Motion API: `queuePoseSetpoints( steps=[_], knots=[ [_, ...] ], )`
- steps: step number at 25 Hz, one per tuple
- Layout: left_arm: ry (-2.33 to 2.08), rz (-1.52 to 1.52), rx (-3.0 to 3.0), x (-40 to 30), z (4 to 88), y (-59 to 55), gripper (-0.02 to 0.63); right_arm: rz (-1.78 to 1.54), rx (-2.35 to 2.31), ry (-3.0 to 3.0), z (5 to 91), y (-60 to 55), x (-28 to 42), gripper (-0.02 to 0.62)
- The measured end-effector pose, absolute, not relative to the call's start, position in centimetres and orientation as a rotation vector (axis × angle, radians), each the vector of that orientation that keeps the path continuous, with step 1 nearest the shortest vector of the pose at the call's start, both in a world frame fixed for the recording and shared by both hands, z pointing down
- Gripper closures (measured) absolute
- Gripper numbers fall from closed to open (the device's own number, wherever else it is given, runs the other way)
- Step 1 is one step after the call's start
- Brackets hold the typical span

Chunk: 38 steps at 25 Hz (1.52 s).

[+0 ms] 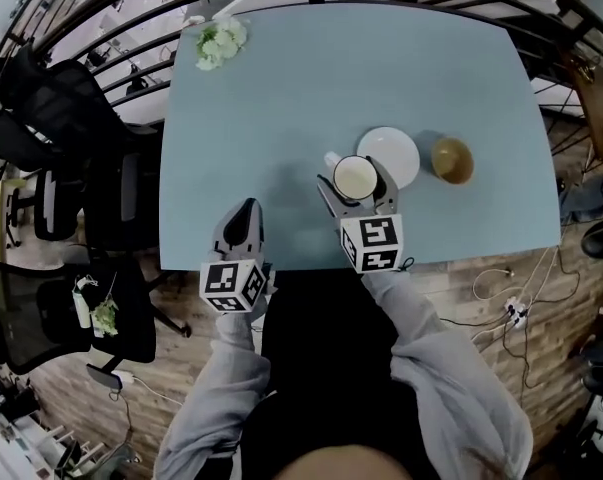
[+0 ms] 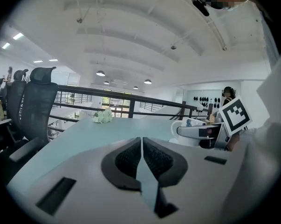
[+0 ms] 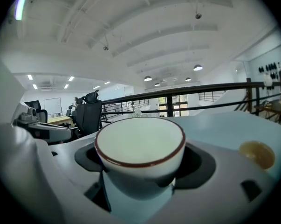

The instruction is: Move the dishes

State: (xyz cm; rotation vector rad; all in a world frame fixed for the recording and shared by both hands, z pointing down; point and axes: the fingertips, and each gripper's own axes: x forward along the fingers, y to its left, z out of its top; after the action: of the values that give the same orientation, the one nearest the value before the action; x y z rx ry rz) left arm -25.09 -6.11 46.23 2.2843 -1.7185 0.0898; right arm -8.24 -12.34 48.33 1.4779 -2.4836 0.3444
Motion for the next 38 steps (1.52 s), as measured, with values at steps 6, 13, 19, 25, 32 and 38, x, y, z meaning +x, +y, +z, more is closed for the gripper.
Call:
queuePoseSetpoints(
  steps=[6,13,19,25,32,38],
  knots=[
    [-1.696,0.116,2.273,-25.7,47.6,-8.3,0.580,0.331,1.525,-2.424,51.0,-15.0,-9.3,0.171],
    [-1.646,0.143,2.282,-26.8,48.5,-11.4,0.581,0.343,1.528,-2.366,53.1,-17.6,-11.2,0.171],
    [-1.612,0.156,2.277,-27.2,49.3,-13.5,0.581,0.374,1.596,-2.289,54.7,-19.2,-11.5,0.171],
    [-1.582,0.182,2.275,-27.0,50.4,-14.3,0.580,0.341,1.611,-2.282,55.4,-19.8,-11.8,0.172],
    [-1.582,0.184,2.263,-27.1,50.9,-14.0,0.580,0.373,1.605,-2.268,55.7,-19.8,-11.8,0.170],
    [-1.596,0.179,2.248,-27.0,51.0,-13.3,0.580,0.380,1.590,-2.266,55.8,-19.7,-11.8,0.170]
  ],
)
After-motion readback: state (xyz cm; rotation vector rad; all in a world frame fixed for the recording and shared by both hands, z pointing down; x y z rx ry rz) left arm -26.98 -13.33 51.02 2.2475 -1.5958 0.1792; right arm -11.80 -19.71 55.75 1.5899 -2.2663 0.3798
